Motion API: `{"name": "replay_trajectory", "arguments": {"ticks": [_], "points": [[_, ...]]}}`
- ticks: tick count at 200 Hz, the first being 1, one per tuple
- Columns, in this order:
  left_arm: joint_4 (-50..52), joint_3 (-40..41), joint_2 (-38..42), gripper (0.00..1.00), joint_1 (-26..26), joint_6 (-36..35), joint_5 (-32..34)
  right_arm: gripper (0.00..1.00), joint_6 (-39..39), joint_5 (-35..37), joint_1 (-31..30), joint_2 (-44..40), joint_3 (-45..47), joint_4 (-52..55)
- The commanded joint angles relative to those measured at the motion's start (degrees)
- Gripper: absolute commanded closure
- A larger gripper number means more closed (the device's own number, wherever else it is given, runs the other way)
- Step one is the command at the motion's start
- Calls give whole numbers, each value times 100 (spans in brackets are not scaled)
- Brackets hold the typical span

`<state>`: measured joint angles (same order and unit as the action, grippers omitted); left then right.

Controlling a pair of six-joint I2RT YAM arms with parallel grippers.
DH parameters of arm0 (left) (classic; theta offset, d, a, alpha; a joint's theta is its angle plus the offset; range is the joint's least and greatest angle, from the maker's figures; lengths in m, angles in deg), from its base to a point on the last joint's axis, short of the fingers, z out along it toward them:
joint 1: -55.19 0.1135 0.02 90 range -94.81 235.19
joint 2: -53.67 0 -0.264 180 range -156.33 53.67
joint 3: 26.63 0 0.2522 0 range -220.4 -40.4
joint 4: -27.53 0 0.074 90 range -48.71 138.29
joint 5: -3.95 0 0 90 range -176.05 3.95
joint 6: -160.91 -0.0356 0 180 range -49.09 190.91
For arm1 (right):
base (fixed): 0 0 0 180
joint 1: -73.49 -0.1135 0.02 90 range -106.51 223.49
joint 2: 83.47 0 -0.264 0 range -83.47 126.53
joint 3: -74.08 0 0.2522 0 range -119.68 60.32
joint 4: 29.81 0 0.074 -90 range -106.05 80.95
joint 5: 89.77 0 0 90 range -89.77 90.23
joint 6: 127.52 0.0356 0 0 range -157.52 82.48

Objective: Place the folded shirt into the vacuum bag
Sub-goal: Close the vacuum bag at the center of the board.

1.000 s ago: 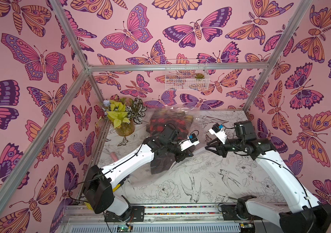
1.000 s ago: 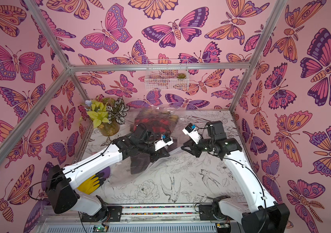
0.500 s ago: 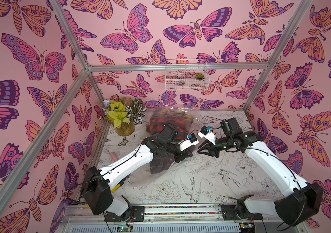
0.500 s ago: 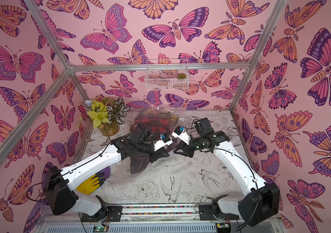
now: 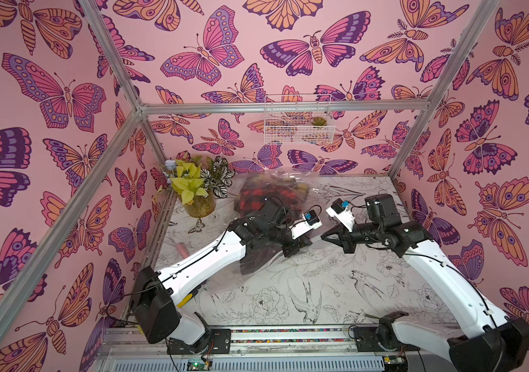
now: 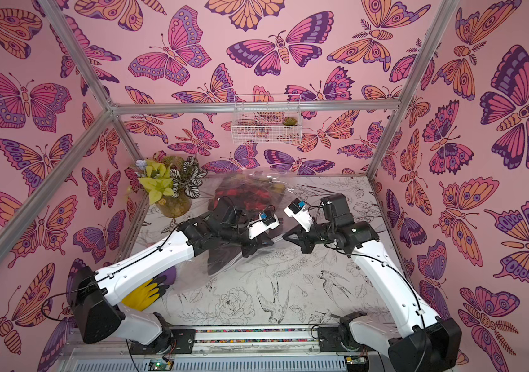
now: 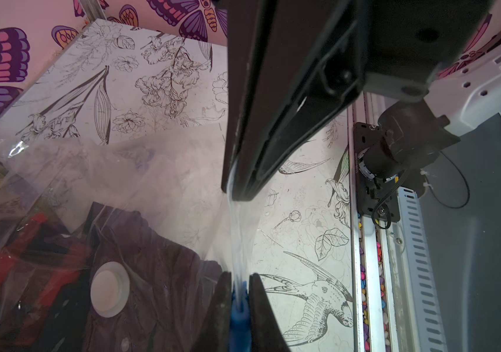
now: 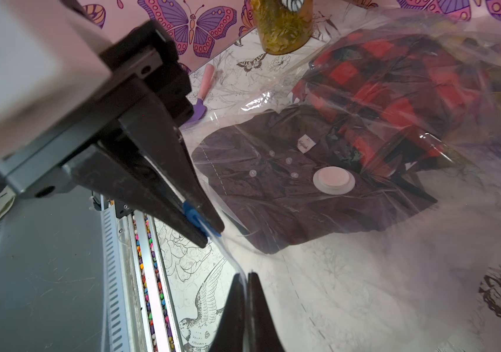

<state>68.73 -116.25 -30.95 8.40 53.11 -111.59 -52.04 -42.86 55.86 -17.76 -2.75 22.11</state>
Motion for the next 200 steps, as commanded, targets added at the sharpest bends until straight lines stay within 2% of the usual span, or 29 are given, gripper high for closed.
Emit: {"name": "replay_trajectory", "arguments": {"ticks": [1, 67, 123, 165, 200], "points": [[2269, 65, 41, 100, 65, -113, 434, 100, 564, 1554, 582, -134, -191, -722], [2853, -91, -11, 100, 47, -119, 557, 100, 1066, 2369, 1191, -10, -570, -1064], [3074, 48, -58, 100, 47, 2, 681, 100, 1379, 2987, 1434, 177, -559, -1405], [3155, 152, -50, 100, 47, 101, 800, 100, 1506, 3165, 1627, 317, -590, -1559], [3177, 187, 0, 100, 46, 128, 815, 100, 1623, 3044, 1704, 399, -585, -1687]]}}
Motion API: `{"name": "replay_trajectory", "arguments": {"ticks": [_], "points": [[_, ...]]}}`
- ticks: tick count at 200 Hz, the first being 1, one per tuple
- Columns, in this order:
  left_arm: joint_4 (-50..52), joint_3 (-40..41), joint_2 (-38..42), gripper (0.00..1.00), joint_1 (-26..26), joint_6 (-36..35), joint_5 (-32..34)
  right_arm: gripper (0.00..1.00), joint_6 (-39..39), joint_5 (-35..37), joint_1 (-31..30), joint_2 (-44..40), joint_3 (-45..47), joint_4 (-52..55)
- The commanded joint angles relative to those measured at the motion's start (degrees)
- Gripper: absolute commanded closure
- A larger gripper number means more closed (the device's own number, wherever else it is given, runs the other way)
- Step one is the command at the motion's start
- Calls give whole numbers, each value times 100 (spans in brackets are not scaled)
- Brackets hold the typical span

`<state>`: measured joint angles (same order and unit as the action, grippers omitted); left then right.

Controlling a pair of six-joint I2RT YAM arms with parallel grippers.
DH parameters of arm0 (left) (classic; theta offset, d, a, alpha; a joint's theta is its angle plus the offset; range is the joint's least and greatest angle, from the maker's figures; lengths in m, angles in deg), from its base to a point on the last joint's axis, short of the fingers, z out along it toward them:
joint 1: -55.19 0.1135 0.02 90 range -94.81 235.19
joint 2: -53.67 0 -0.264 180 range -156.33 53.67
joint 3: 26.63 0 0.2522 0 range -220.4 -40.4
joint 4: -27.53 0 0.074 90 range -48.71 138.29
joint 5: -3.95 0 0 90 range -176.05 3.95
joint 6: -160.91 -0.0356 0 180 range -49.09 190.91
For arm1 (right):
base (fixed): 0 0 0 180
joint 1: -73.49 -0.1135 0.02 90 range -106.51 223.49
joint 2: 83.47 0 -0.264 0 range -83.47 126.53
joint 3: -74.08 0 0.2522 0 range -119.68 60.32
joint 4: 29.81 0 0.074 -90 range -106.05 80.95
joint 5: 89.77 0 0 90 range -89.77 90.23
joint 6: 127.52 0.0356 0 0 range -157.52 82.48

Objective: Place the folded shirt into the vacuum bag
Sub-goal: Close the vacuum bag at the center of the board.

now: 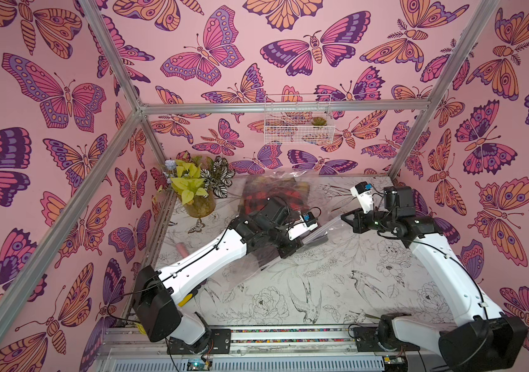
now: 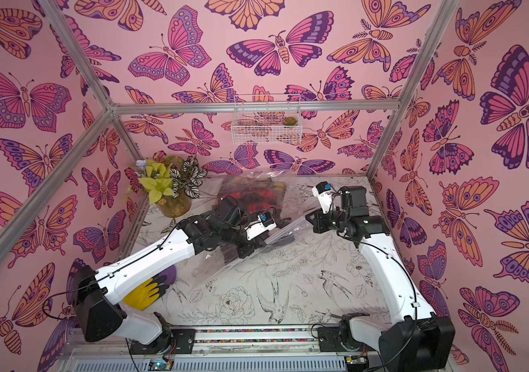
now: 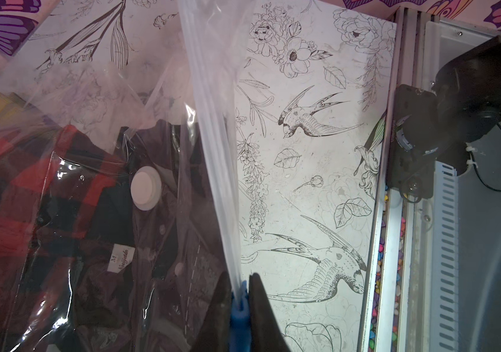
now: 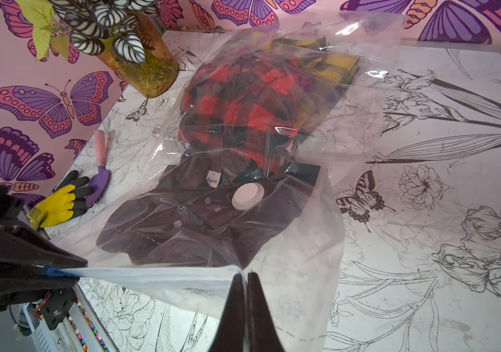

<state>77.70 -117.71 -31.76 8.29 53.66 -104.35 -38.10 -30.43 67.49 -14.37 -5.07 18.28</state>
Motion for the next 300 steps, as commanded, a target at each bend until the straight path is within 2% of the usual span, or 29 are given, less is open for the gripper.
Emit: {"name": "replay_trajectory", "arguments": {"ticks": [1, 83, 126, 165, 247, 300], "points": [[2282, 337, 84, 100, 57, 73, 96, 100, 226, 1800, 544, 65, -353, -1305], [2292, 316, 71, 100, 70, 132, 95, 100, 342, 1871, 600, 108, -273, -1397], [2326, 427, 211, 100, 84, 161, 146, 100, 549, 1875, 861, 166, -291, -1523], [2426, 419, 218, 100, 93, 229, 161, 100, 860, 2212, 1033, 236, -273, -1778], [2599, 677, 285, 100, 102, 343, 198, 100, 2025, 3317, 1995, 437, -327, -2381], [2751, 930, 421, 100, 167, 407, 326, 100, 2131, 3653, 2246, 521, -340, -2374]]}}
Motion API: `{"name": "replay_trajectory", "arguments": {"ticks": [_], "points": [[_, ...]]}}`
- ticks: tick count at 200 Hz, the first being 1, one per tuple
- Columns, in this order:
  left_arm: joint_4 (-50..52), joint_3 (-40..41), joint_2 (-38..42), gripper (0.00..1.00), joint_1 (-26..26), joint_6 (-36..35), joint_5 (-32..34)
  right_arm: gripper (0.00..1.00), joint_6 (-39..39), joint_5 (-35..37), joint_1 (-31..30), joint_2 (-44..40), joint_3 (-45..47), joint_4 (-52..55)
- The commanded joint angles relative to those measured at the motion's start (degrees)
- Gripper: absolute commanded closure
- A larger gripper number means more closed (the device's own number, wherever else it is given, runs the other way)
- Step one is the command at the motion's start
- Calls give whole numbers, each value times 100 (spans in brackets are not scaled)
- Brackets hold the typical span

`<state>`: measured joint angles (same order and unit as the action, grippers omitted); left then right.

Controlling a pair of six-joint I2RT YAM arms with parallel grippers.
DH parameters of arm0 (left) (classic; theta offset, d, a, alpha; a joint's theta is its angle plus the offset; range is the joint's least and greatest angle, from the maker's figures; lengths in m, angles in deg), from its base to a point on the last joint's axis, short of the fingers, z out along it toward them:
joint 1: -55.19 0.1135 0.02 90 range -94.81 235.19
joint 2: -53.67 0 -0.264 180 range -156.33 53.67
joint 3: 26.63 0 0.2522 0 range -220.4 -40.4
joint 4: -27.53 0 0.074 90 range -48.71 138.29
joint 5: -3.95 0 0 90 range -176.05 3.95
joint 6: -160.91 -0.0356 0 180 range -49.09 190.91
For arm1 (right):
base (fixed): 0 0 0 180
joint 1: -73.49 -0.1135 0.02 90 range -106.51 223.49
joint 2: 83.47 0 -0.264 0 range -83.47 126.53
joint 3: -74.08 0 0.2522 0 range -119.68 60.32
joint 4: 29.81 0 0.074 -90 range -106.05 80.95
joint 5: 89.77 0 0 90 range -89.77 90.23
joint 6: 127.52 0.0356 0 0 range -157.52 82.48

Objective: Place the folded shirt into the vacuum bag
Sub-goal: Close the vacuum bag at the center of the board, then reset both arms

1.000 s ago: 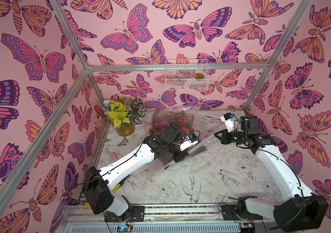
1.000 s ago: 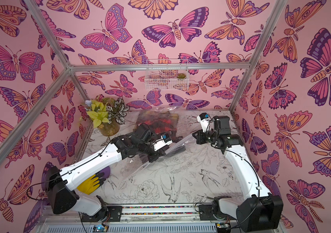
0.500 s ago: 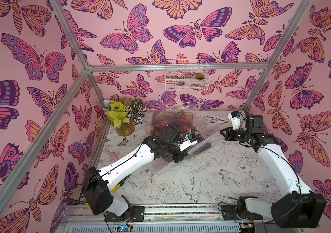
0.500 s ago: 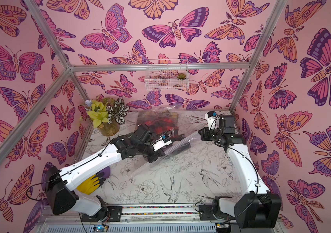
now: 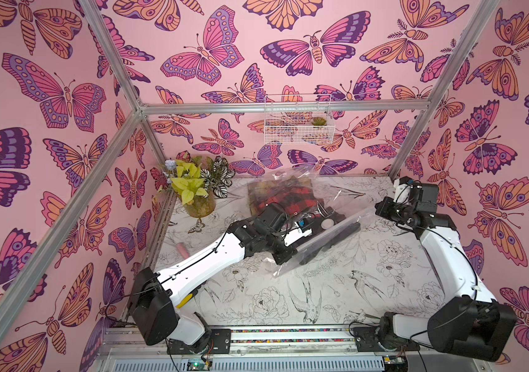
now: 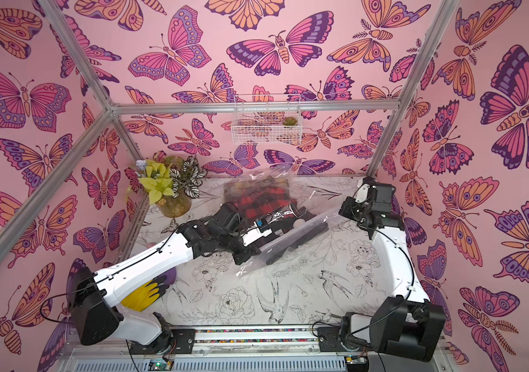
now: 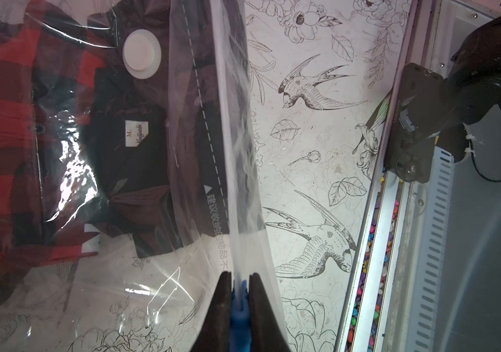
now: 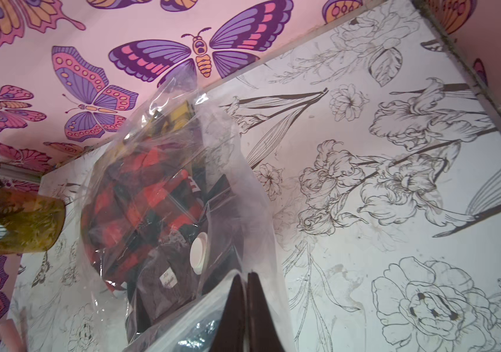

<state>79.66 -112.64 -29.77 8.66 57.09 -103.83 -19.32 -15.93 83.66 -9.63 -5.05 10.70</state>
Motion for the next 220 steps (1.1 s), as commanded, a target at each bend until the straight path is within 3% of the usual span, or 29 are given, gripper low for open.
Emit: {"name": "replay_trajectory", "arguments": {"ticks": [1, 49, 66, 86, 98, 115, 140, 172, 201, 220], "points": [[2558, 427, 231, 100, 132, 64, 279, 100, 258, 2209, 632, 45, -335, -1617], [2672, 585, 385, 100, 196, 134, 336, 100, 260, 2279, 785, 48, -249, -1611], [2664, 478, 370, 100, 205, 108, 253, 100, 182, 1575, 784, 4, -239, -1617], [2652, 82, 288, 100, 205, 165, -94, 61, -6, 976, 395, -138, -572, -853], [2614, -157, 357, 92, 195, 292, -373, 51, -520, 1379, -43, -383, -729, -399], [2397, -329, 657, 74, 196, 489, -566, 44, -733, 1562, -277, -682, -767, -98], [1870, -485, 849, 60, 205, 694, -765, 45, -725, 1444, -701, -559, -879, 800], [665, -213, 229, 59, 194, 1089, -941, 53, -56, 1806, -1754, -347, 347, 910], [-927, 368, -302, 58, 205, 1633, -367, 62, 579, 1508, -2103, -51, 1437, 231], [-1638, 691, -454, 57, 213, 1753, 496, 58, 557, 1187, -2116, 126, 1794, -275]]}}
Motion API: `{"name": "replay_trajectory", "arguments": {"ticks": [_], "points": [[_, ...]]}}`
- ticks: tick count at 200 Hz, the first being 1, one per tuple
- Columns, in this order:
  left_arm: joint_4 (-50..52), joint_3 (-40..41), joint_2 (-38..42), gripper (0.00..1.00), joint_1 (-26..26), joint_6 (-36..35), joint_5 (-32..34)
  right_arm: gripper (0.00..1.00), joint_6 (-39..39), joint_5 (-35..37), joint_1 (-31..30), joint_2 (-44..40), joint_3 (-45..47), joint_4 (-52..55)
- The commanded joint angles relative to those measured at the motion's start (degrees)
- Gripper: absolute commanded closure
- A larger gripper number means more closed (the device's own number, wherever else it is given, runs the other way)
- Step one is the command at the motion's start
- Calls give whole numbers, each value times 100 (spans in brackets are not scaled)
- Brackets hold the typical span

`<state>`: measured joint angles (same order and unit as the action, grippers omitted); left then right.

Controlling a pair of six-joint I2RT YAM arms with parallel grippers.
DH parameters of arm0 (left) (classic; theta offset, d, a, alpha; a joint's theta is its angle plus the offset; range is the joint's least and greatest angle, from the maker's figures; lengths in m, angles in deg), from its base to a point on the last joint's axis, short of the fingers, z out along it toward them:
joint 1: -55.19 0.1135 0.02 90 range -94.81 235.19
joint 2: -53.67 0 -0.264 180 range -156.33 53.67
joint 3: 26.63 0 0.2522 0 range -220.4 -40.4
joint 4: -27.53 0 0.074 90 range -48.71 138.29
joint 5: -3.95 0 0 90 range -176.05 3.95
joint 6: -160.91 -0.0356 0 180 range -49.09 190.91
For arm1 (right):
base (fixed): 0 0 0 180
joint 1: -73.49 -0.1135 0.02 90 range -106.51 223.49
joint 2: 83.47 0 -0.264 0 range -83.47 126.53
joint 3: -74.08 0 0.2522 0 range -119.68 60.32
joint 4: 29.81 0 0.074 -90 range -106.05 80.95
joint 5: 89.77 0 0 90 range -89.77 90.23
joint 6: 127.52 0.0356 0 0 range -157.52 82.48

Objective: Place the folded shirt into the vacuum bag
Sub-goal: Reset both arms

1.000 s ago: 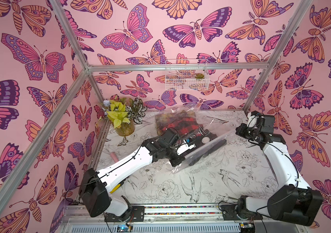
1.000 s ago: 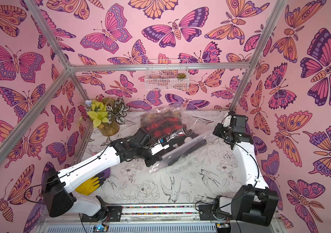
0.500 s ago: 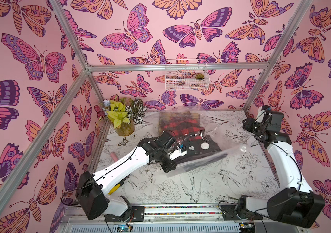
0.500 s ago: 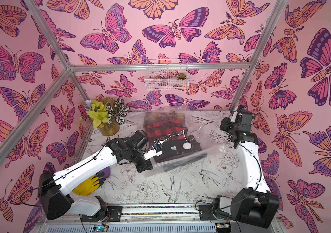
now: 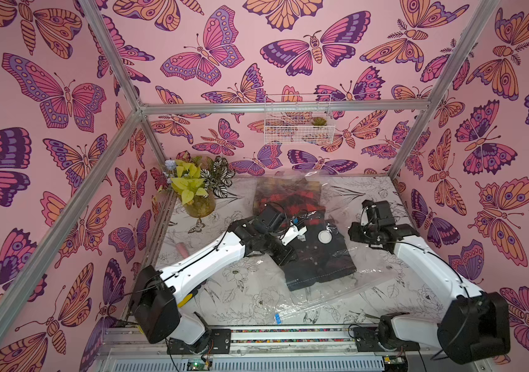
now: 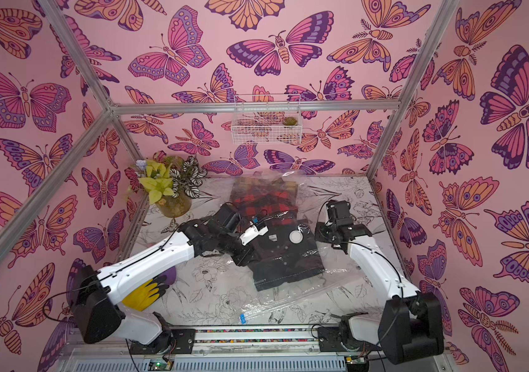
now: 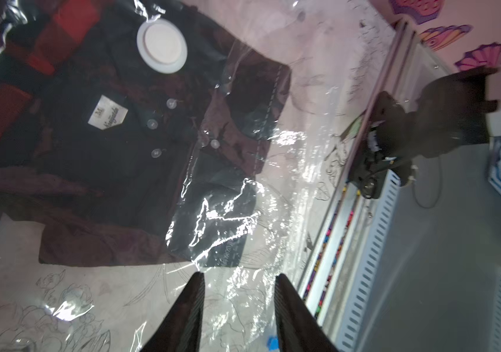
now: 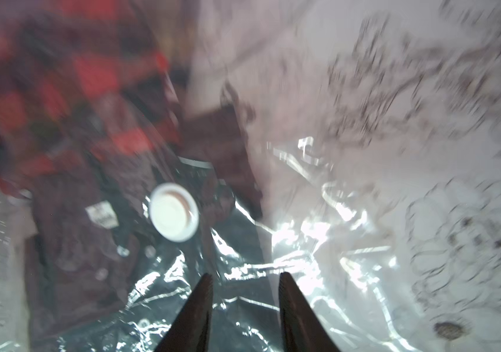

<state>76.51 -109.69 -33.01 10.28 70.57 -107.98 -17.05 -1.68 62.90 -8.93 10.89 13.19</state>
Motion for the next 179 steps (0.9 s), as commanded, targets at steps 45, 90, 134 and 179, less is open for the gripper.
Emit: {"name": "replay_trajectory", "arguments": {"ticks": [45, 90, 134, 179], "points": [[-4111, 2447, 929, 35, 365, 59, 3548, 12, -614, 572, 513, -1191, 1338, -2589], [-4164, 3364, 2210, 26, 1325, -338, 5412, 10, -821, 2096, 1340, -1471, 2059, -3459], [-5181, 4271, 1927, 25, 2874, -238, 4942, 4, -857, 1766, 1340, -633, 2675, -5528], [-7536, 4709, 749, 24, 3634, -564, 3633, 1, -1071, 1152, 1340, -105, 2938, -6822]]}}
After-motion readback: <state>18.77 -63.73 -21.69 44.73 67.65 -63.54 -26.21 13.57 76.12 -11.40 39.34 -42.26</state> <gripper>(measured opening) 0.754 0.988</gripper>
